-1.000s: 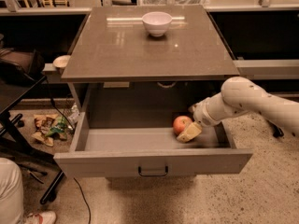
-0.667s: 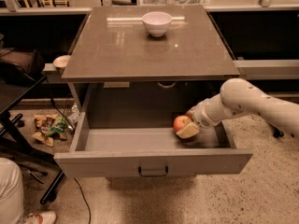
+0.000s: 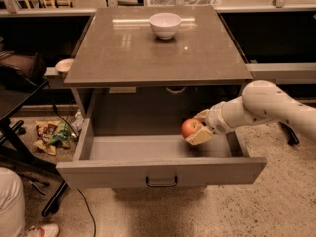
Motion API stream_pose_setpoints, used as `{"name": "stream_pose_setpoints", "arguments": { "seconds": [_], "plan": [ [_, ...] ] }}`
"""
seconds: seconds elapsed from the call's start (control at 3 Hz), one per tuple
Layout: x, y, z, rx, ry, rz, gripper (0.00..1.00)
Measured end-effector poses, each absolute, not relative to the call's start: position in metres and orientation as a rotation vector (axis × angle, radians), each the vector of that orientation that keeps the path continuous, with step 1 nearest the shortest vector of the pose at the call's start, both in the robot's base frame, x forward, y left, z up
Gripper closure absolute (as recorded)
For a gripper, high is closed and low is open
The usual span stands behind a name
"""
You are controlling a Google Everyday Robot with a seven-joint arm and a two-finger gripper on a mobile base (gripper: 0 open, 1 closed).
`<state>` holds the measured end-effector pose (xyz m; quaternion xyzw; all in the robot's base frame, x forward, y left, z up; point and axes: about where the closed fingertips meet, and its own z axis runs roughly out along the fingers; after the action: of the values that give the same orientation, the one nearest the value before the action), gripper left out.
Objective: Pick apple from top drawer and place on counter
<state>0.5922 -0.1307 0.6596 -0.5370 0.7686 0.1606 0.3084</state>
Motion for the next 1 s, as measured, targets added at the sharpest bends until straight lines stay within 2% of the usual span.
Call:
{"name": "stream_pose_setpoints", "arguments": {
  "seconds": [0.33, 0.67, 1.0],
  "plan": [
    [0.573, -0.149, 0.711, -1.438, 1.971, 0.382, 1.0],
    [0.558, -0.165, 0.754, -1.488, 1.957, 0.31, 1.0],
    [0.556, -0.164, 0.757, -1.494, 1.955, 0.308, 1.0]
  ]
}}
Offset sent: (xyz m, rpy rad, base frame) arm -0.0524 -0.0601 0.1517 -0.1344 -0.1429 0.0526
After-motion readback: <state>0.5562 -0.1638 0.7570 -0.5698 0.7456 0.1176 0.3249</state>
